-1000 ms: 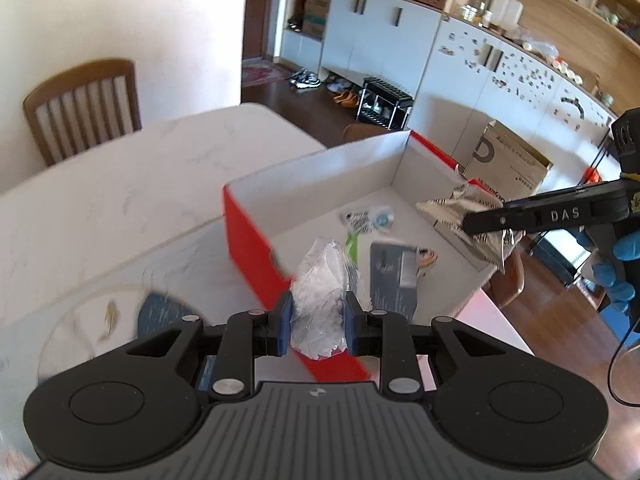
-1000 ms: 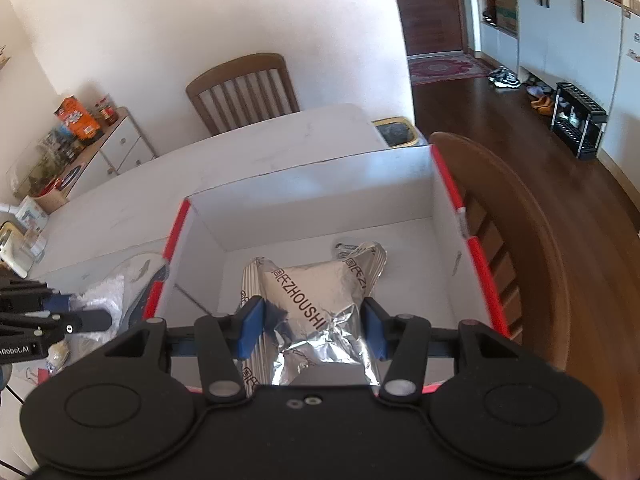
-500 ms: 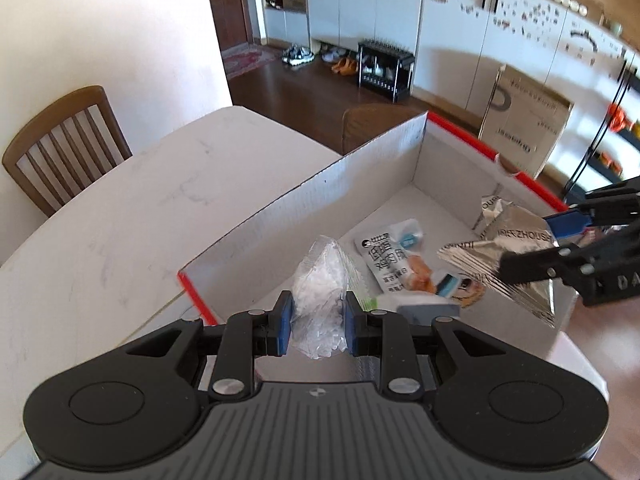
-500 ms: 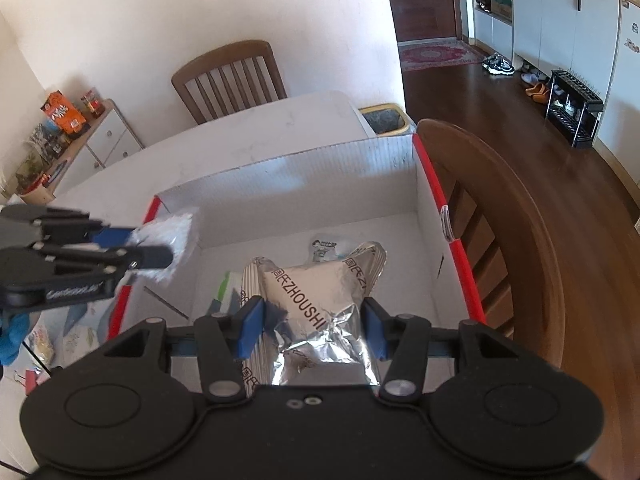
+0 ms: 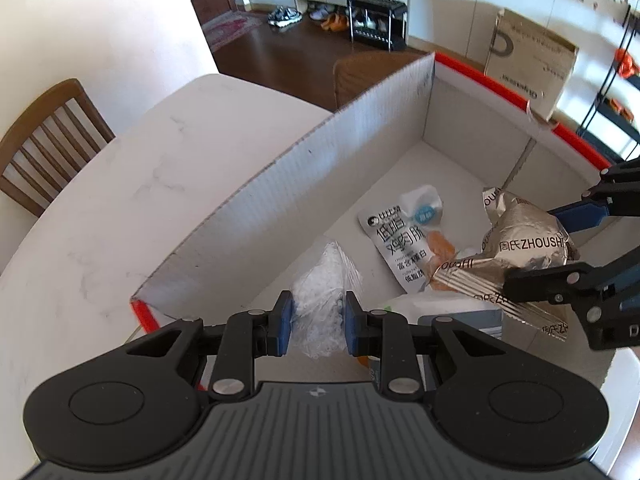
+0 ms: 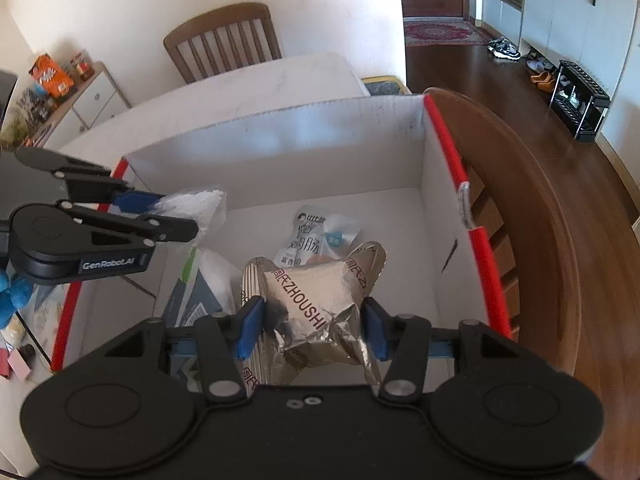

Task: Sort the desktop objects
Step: 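Open both grippers to drop the tissue bag and foil bag into the box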

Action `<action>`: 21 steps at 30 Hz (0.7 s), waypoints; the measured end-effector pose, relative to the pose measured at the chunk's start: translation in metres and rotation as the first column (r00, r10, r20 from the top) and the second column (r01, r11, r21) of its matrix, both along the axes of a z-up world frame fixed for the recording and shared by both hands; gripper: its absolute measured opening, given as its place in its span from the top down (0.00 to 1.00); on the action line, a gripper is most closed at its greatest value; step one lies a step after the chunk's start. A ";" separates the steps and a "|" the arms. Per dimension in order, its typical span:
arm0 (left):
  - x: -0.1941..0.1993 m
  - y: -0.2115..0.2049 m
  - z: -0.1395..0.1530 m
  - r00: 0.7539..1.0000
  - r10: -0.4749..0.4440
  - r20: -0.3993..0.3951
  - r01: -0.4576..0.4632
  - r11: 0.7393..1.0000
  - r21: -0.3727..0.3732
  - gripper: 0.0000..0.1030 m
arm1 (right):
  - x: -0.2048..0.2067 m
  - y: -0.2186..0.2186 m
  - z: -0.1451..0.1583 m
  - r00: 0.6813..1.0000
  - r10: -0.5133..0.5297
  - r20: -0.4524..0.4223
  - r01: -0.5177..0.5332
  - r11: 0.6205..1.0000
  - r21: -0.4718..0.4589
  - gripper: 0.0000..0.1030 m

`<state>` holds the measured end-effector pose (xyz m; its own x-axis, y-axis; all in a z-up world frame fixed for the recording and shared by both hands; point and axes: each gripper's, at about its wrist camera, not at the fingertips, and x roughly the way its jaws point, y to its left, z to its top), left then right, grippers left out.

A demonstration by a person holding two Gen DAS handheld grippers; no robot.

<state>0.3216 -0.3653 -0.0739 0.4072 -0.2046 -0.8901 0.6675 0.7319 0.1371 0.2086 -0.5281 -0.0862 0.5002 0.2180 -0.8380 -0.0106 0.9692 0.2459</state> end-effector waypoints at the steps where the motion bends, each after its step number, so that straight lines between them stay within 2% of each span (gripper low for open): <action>1: 0.002 -0.002 -0.002 1.000 -0.003 -0.010 0.003 1.000 0.008 0.76 | 0.001 0.002 -0.001 1.000 0.007 -0.005 -0.007 1.000 -0.006 0.49; 6: 0.007 -0.010 -0.016 0.998 -0.016 -0.068 0.018 0.999 0.038 0.76 | 0.003 0.010 -0.004 1.000 0.023 -0.018 -0.024 0.999 -0.049 0.48; 12: 0.010 -0.015 -0.023 0.996 -0.026 -0.080 0.031 0.997 0.064 0.76 | 0.004 0.011 -0.005 0.999 0.039 -0.021 -0.040 0.997 -0.062 0.45; 17: 0.014 -0.012 -0.024 0.996 0.007 -0.093 -0.003 0.999 0.045 0.75 | 0.003 0.006 -0.004 0.999 0.032 -0.008 -0.032 0.998 -0.060 0.36; 21: 0.012 -0.004 -0.018 0.996 0.019 -0.086 -0.019 1.000 0.004 0.70 | 0.001 0.003 0.001 0.999 0.030 0.011 -0.029 0.998 -0.048 0.34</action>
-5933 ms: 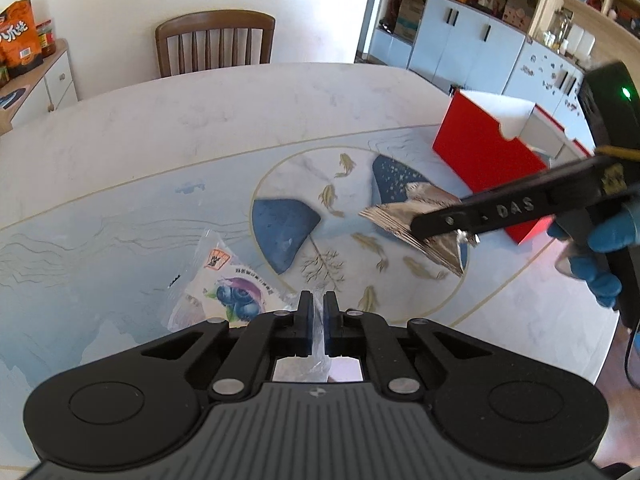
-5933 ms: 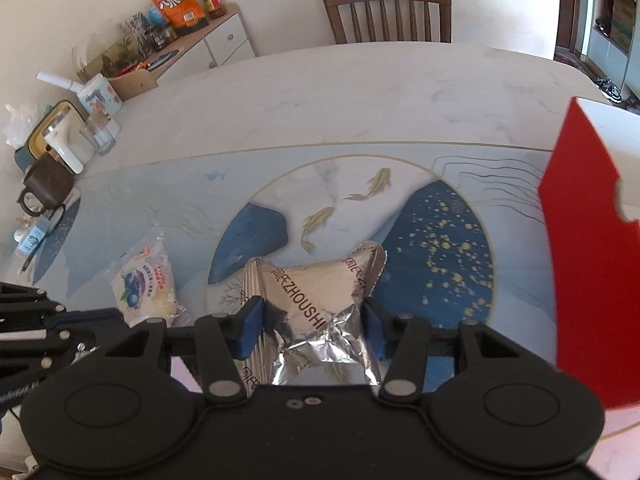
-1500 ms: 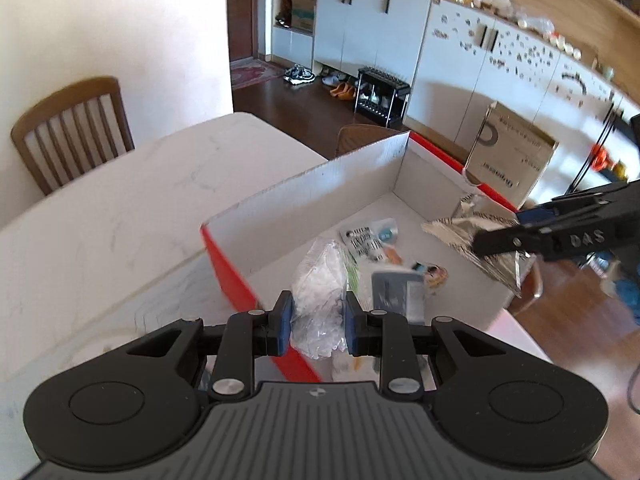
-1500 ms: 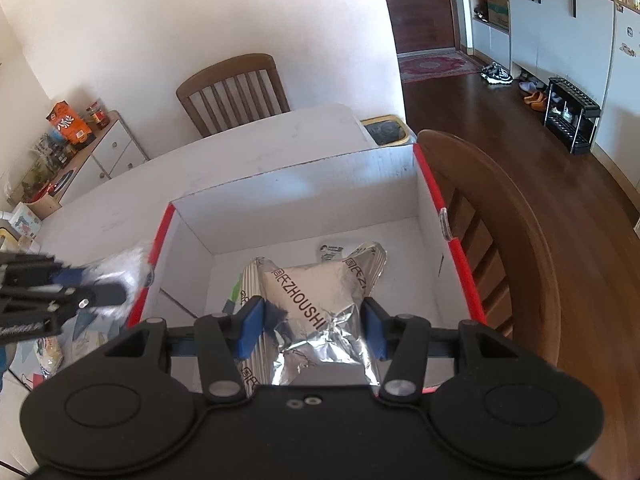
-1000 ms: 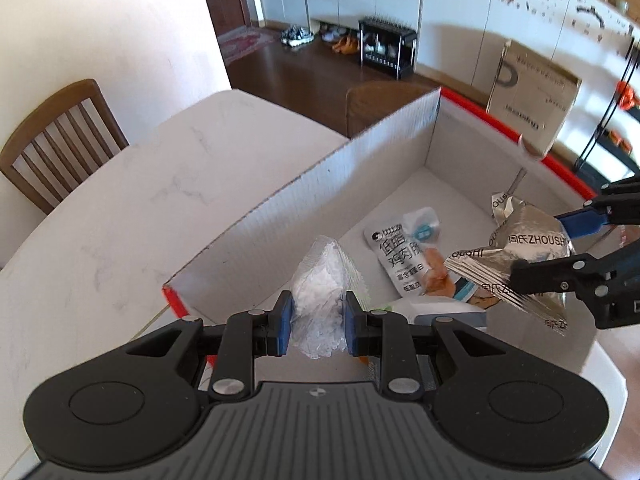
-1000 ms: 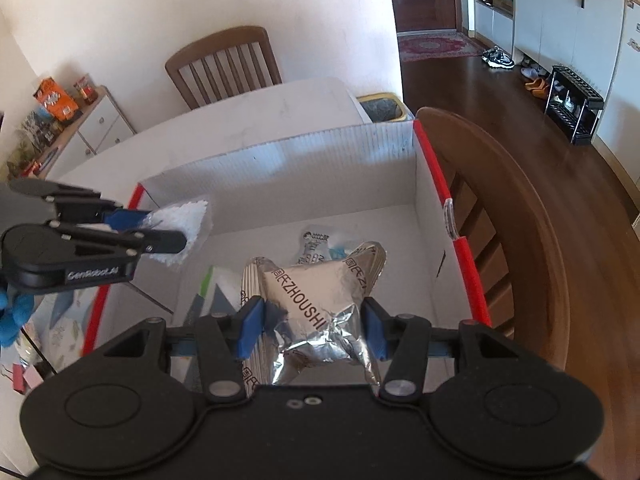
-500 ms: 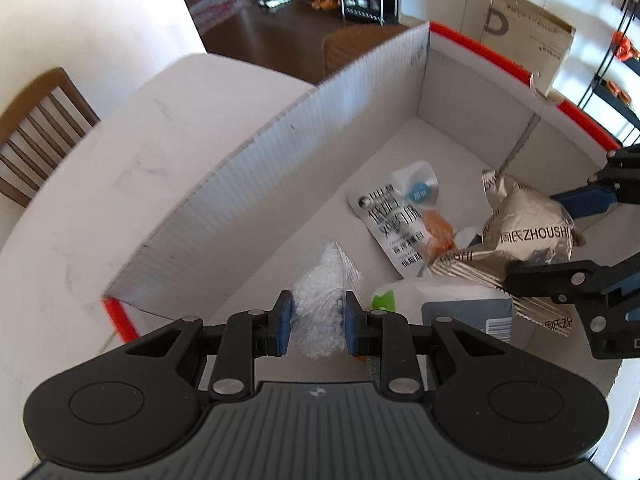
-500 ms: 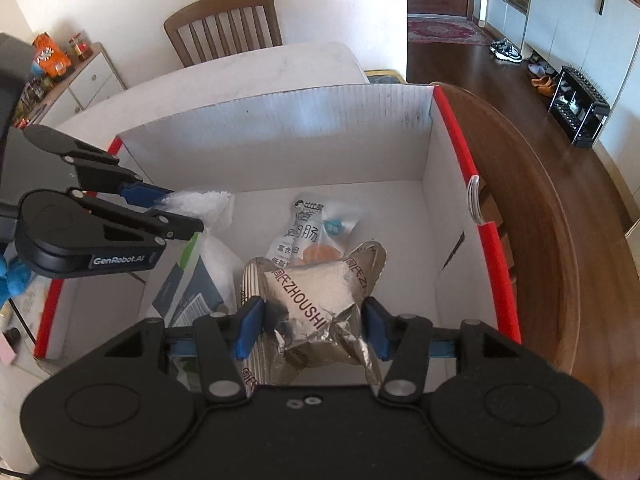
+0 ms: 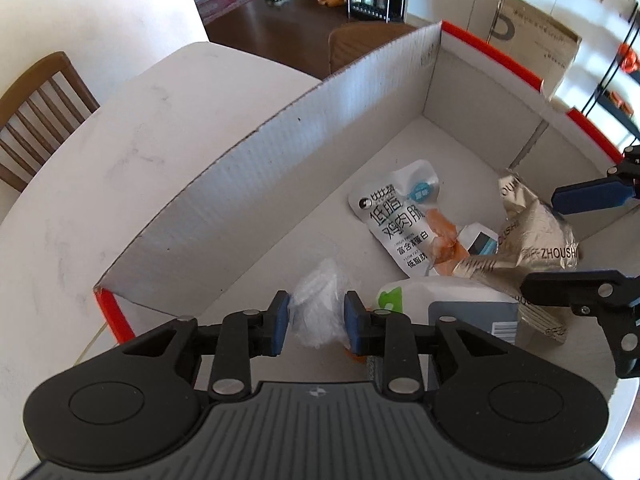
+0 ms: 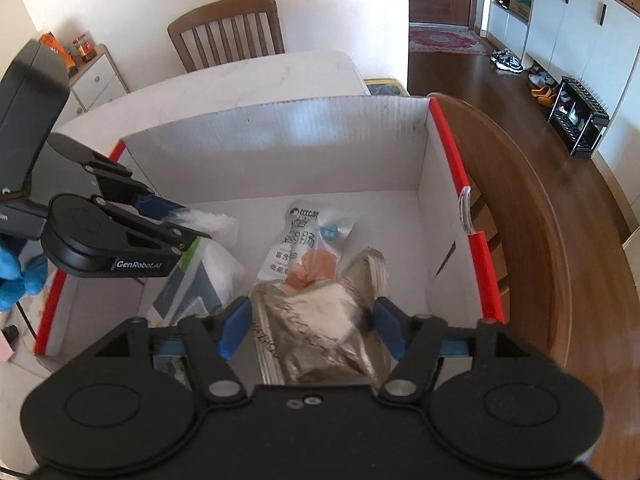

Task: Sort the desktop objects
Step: 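Open both grippers to drop the tissue bag and foil bag into the box, then move both grippers back from the box toward the pink clip and eraser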

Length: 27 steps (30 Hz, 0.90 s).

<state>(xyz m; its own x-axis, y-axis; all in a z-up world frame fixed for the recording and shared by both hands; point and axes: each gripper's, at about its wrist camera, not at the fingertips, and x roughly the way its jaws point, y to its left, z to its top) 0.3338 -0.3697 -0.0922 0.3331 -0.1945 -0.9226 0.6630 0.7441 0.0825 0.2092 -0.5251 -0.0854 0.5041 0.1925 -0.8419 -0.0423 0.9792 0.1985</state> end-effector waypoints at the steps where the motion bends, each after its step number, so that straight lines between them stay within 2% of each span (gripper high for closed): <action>1: 0.000 0.002 0.002 1.000 0.005 0.002 -0.005 1.000 -0.009 0.64 | -0.001 -0.001 0.002 1.000 0.001 0.004 -0.001 1.000 0.005 0.34; 2: -0.001 0.004 0.004 1.000 0.007 0.005 -0.007 1.000 -0.022 0.48 | -0.002 -0.001 0.004 1.000 0.006 0.011 -0.006 1.000 0.007 0.31; 4: -0.004 0.009 0.011 1.000 0.007 0.022 -0.005 0.999 -0.053 0.35 | -0.004 0.000 0.008 1.000 0.015 0.026 -0.015 1.000 0.006 0.26; 11: -0.023 0.023 0.039 0.999 0.017 0.046 -0.010 0.989 -0.146 0.35 | -0.017 0.005 0.028 0.995 0.044 0.094 -0.045 0.999 0.014 0.21; 17: -0.042 0.042 0.056 0.997 0.052 0.064 -0.037 0.976 -0.214 0.35 | -0.032 0.012 0.050 0.984 0.065 0.163 -0.070 0.997 0.024 0.10; 21: -0.055 0.059 0.066 0.994 0.079 0.079 -0.057 0.966 -0.254 0.35 | -0.041 0.016 0.059 0.981 0.054 0.188 -0.064 0.997 0.049 0.09; 27: -0.087 0.086 0.076 0.980 0.121 0.160 -0.073 0.958 -0.278 0.35 | -0.054 0.026 0.069 0.977 0.032 0.213 -0.050 0.995 0.081 0.04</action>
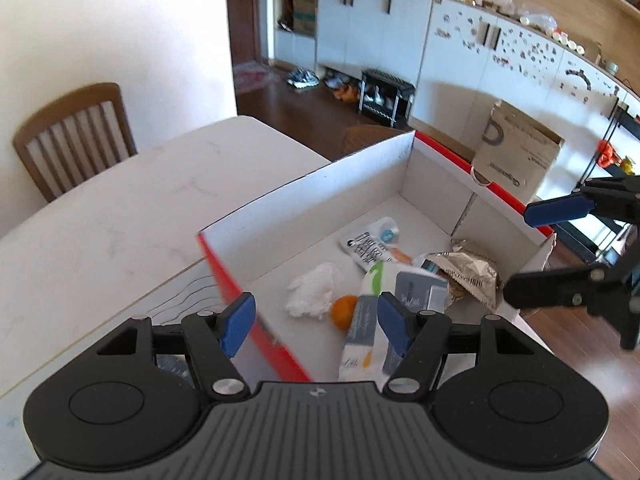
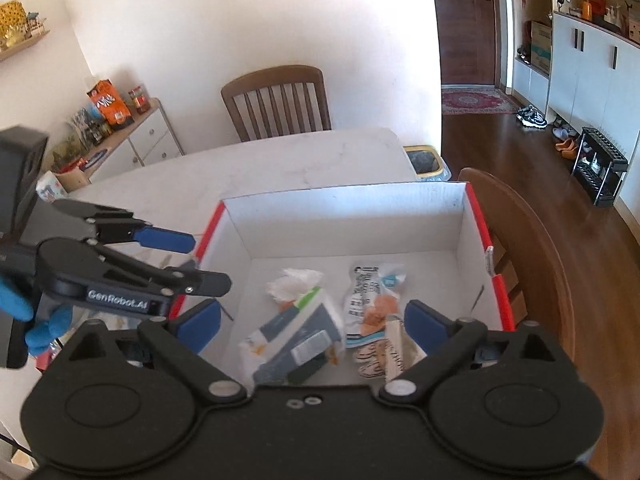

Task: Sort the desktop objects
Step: 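Move both grippers back from the box toward the pink clip and eraser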

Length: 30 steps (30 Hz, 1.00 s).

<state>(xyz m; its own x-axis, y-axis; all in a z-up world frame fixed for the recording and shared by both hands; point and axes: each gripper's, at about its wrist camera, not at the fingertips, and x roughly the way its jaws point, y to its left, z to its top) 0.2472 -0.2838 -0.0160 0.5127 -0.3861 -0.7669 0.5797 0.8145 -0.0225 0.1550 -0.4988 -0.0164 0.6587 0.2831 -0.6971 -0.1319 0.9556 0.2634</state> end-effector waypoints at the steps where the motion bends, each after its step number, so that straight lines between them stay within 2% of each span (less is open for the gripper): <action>1: -0.004 0.005 0.001 1.000 0.008 -0.001 -0.008 1.000 -0.007 0.35 | -0.002 0.003 0.002 1.000 0.005 0.002 -0.005 1.000 0.002 0.04; 10: -0.052 0.061 0.004 0.996 0.085 0.003 -0.084 0.994 -0.068 0.35 | -0.017 0.036 0.011 0.999 0.039 0.025 -0.039 0.999 0.010 0.01; 13: -0.068 0.083 0.005 0.995 0.103 0.003 -0.102 0.991 -0.089 0.28 | -0.023 0.051 0.016 0.998 0.046 0.045 -0.046 0.999 -0.004 0.01; 18: -0.088 0.121 0.005 0.989 0.144 0.013 -0.142 0.985 -0.102 0.25 | -0.029 0.074 0.021 0.996 0.066 0.060 -0.066 0.998 0.001 0.01; 20: -0.094 0.137 0.004 0.987 0.158 0.005 -0.157 0.981 -0.116 0.18 | -0.031 0.085 0.021 0.995 0.084 0.060 -0.084 0.996 -0.004 0.01; 22: -0.101 0.150 0.003 0.986 0.166 0.009 -0.164 0.980 -0.117 0.18 | -0.034 0.096 0.020 0.994 0.087 0.060 -0.087 0.996 -0.003 0.01; 30: -0.124 0.202 -0.006 0.986 0.168 0.008 -0.166 0.978 -0.129 0.02 | -0.049 0.146 0.017 0.991 0.128 0.045 -0.128 0.992 -0.007 0.01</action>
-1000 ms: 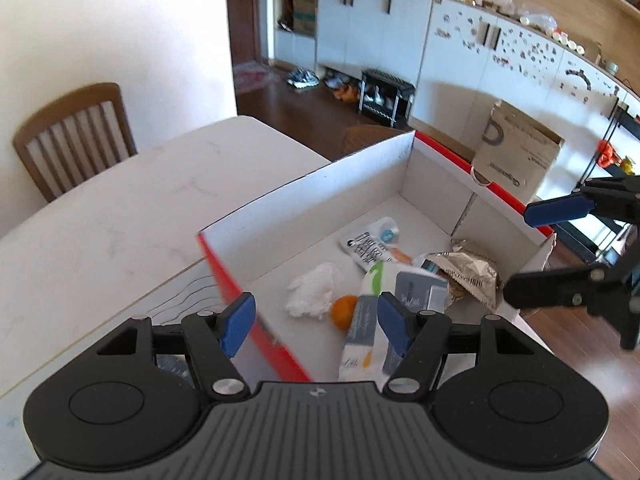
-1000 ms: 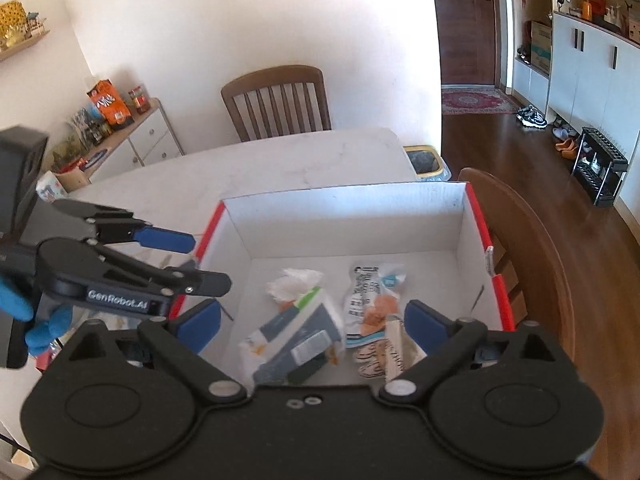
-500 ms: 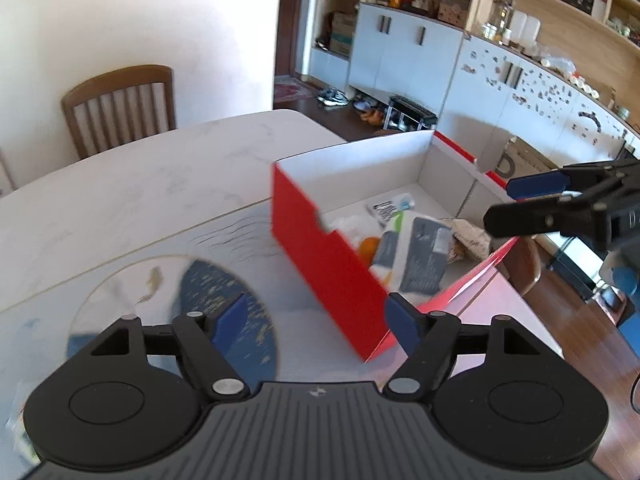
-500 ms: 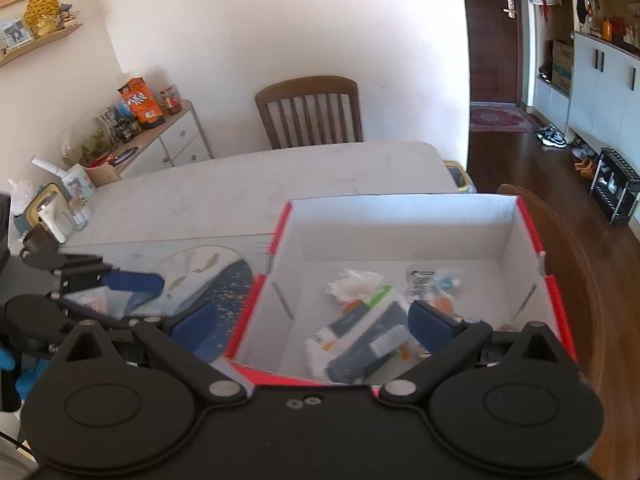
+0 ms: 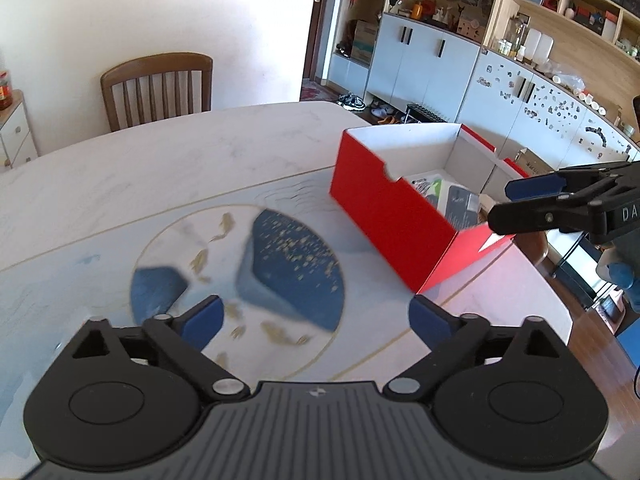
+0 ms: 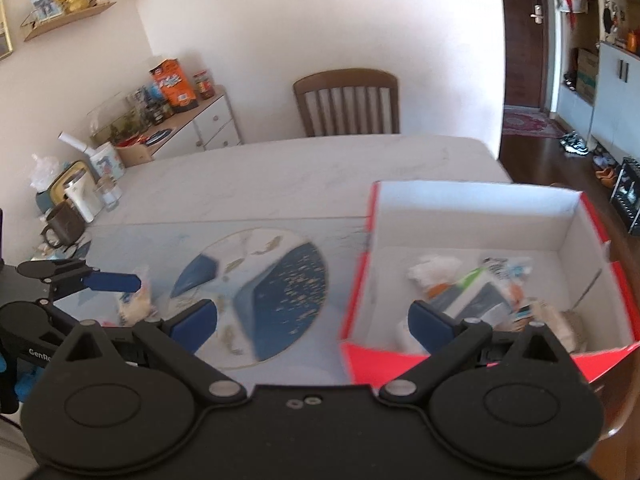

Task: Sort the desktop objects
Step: 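Move both grippers back from the box toward the pink clip and eraser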

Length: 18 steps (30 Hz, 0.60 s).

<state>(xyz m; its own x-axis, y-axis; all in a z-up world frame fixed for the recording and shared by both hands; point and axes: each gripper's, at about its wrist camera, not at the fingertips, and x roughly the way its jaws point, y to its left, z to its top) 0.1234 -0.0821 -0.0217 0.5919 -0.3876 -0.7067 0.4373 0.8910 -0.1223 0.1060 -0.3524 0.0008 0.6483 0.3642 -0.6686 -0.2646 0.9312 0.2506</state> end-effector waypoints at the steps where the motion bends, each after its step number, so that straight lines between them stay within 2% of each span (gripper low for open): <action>1: -0.003 0.007 -0.001 1.000 -0.001 0.002 0.001 1.000 -0.002 0.02 | -0.002 0.009 -0.001 1.000 0.009 -0.004 -0.009 1.000 -0.002 0.01; 12: -0.025 0.077 -0.015 1.000 -0.011 -0.012 0.011 1.000 0.011 0.02 | -0.026 0.087 -0.021 0.996 0.072 -0.049 -0.072 0.997 0.001 0.01; 18: -0.033 0.104 -0.025 0.998 -0.056 -0.020 0.056 0.998 0.033 0.02 | -0.035 0.123 -0.033 0.994 0.080 -0.072 -0.080 0.997 -0.002 0.01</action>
